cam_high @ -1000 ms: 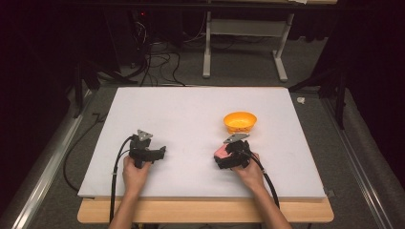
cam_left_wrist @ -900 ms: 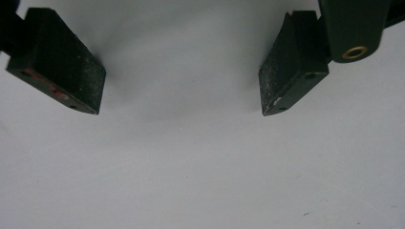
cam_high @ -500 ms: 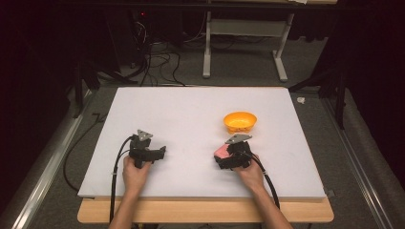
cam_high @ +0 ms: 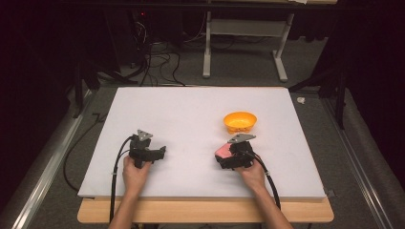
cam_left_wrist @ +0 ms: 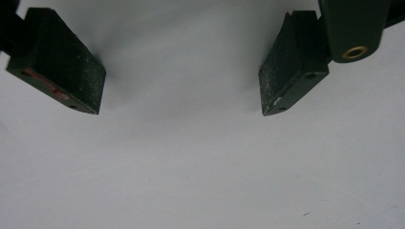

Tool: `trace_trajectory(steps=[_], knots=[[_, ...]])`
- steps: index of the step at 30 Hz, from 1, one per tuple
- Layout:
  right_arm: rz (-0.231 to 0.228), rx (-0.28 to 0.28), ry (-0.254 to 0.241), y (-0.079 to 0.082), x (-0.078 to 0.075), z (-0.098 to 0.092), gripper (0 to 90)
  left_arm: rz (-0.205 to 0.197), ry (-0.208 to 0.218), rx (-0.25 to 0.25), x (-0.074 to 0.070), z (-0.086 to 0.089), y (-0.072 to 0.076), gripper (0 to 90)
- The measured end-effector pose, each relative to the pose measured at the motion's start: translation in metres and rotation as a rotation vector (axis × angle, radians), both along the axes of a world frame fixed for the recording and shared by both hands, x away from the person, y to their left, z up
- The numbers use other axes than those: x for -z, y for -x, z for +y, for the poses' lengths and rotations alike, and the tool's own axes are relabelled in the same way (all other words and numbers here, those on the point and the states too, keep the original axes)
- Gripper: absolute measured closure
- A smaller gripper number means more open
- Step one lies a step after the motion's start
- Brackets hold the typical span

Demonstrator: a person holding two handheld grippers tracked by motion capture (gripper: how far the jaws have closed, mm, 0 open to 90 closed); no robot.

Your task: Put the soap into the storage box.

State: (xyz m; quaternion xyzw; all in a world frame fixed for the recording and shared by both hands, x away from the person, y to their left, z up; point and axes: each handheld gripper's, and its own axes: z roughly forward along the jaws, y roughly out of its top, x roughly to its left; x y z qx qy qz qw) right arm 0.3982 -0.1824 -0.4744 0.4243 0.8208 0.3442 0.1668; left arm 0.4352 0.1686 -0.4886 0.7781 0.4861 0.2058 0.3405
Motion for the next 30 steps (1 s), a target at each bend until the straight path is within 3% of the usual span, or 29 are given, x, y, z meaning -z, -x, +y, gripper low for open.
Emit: trace_trajectory(steps=[19,30], knots=[[0.005,0.040,-0.058,0.011,-0.015,-0.024,13.6,0.000,0.000,0.000,0.000,0.000,0.000,16.6],[-0.002,0.073,-0.061,0.017,-0.019,-0.036,13.6,0.000,0.000,0.000,0.000,0.000,0.000,16.6]])
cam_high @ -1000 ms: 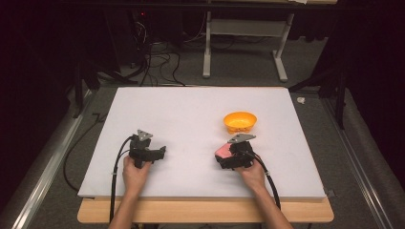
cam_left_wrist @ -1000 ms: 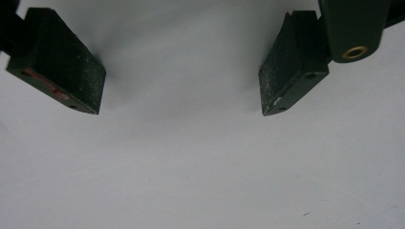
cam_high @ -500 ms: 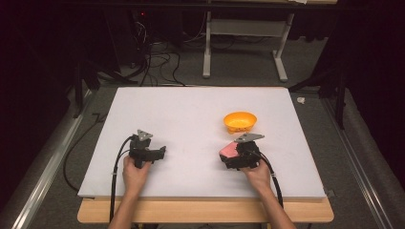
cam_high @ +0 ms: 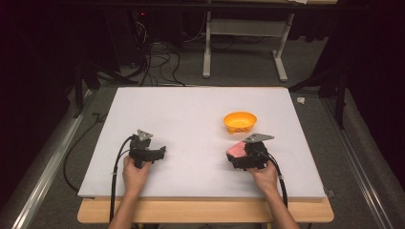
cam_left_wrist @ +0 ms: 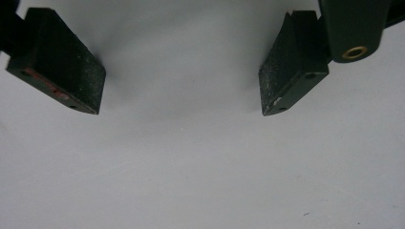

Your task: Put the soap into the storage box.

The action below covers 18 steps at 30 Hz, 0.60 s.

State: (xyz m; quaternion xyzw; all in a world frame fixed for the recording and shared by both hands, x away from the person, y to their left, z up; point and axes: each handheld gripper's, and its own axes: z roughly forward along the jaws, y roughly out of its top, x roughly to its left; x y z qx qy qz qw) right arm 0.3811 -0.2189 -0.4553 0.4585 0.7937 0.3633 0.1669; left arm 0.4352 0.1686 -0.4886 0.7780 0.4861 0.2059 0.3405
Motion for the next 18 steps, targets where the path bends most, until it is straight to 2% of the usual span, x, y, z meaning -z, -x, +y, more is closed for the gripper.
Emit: trace_trajectory(steps=[18], knots=[[-0.015,0.052,-0.040,0.004,-0.011,-0.020,13.6,0.000,0.000,0.000,0.000,0.000,0.000,16.6]])
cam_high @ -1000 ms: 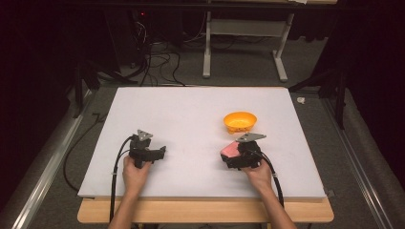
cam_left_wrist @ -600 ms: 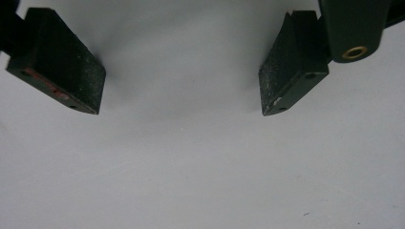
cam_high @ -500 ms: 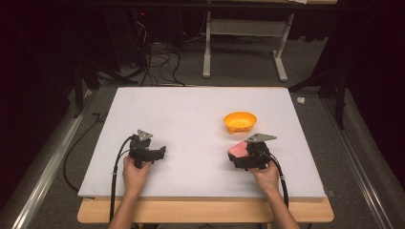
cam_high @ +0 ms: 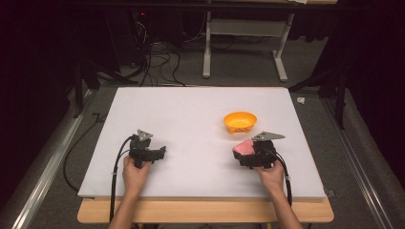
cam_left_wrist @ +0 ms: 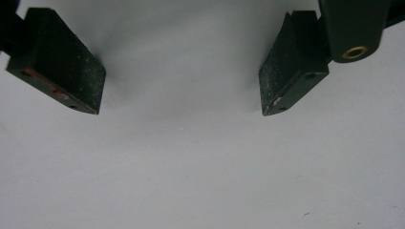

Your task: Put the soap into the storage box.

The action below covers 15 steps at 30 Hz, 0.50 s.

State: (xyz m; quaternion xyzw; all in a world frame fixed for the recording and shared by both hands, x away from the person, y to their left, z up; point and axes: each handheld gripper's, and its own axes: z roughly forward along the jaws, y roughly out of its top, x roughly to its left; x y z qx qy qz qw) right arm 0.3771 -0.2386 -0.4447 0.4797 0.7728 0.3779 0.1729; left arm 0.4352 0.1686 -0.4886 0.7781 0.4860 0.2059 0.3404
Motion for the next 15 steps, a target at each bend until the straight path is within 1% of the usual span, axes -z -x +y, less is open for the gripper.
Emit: trace_trajectory(steps=[11,13,15], knots=[[0.005,0.030,-0.008,-0.003,-0.007,-0.005,13.6,0.000,0.000,0.000,0.000,0.000,0.000,16.6],[-0.007,0.035,-0.008,-0.004,-0.009,-0.006,13.6,0.000,0.000,0.000,0.000,0.000,0.000,16.6],[-0.010,0.044,-0.011,-0.005,-0.011,-0.006,13.6,0.000,0.000,0.000,0.000,0.000,0.000,16.6]])
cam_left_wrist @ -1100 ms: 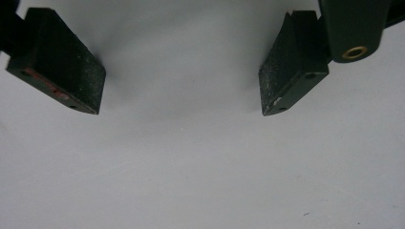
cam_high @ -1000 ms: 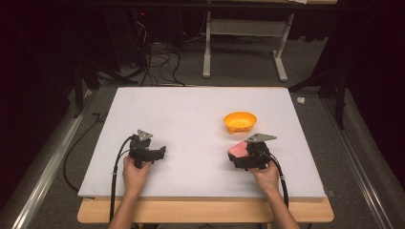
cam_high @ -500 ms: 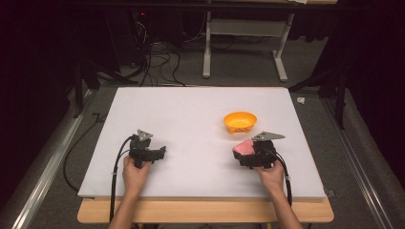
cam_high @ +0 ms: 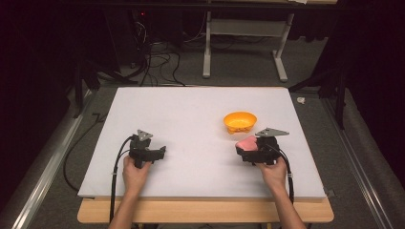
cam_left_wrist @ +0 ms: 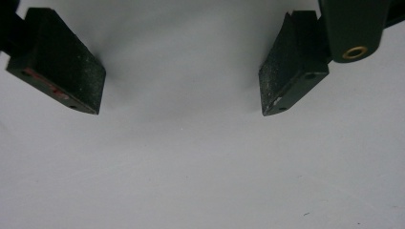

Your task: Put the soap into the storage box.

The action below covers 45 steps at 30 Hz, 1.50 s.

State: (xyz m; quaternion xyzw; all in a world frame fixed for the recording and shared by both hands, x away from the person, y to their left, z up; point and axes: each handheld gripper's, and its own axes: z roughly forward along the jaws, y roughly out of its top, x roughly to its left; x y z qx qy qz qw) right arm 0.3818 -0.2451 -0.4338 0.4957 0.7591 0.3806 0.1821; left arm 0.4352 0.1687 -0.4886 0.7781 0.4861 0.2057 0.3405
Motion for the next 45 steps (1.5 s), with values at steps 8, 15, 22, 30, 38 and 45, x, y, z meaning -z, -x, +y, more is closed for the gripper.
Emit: trace_trajectory(steps=[8,15,22,30,38,45], knots=[[0.005,0.018,-0.005,-0.005,-0.006,0.000,13.6,0.000,0.001,-0.001,0.000,0.000,0.000,16.6],[0.014,0.031,-0.017,-0.010,-0.011,-0.001,13.7,0.000,0.000,0.000,0.000,0.000,0.000,16.6],[0.017,0.043,-0.012,-0.015,-0.015,0.000,13.6,-0.001,0.001,0.000,0.000,0.000,0.000,16.6],[0.022,0.055,-0.022,-0.021,-0.021,0.000,13.6,0.000,0.001,0.000,0.000,0.000,0.000,16.6],[0.032,0.064,-0.035,-0.031,-0.028,0.000,13.6,0.000,0.001,-0.001,0.000,0.000,0.000,16.7],[0.054,0.060,-0.047,-0.041,-0.032,0.000,13.6,-0.001,0.002,-0.001,0.000,0.000,0.000,16.6]])
